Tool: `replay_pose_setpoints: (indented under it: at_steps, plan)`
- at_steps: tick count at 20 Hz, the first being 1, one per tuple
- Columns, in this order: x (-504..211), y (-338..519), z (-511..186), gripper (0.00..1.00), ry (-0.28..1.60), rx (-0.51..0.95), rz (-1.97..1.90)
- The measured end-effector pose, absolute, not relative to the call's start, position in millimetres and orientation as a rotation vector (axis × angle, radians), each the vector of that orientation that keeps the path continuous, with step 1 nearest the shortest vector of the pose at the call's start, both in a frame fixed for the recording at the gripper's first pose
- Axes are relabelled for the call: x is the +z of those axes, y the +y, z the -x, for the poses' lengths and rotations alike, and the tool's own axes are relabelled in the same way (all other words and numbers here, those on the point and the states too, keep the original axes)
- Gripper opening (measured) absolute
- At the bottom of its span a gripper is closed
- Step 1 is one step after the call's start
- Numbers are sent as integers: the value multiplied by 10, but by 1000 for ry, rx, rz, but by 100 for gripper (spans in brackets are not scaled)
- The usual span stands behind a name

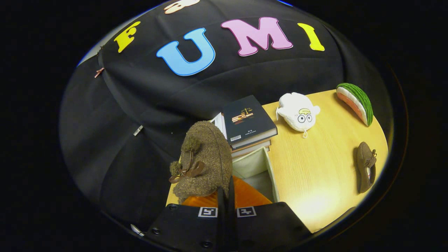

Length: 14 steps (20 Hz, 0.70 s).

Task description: Open the storage box then place both shoes into the box .Put the left shoe in first, then the right shoe, with the right side of both shoes facing outward in a uniform manner.

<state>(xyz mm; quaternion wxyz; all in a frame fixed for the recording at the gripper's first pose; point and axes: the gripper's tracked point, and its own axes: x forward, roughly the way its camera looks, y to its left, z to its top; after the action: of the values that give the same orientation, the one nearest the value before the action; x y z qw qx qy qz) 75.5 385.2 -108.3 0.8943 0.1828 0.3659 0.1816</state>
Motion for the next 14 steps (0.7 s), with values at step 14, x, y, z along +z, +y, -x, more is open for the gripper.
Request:
replay_pose_setpoints:
  at_steps: [14]
  plan:
    - [-1851, 4207, -425, 8, 911, 365, -318]
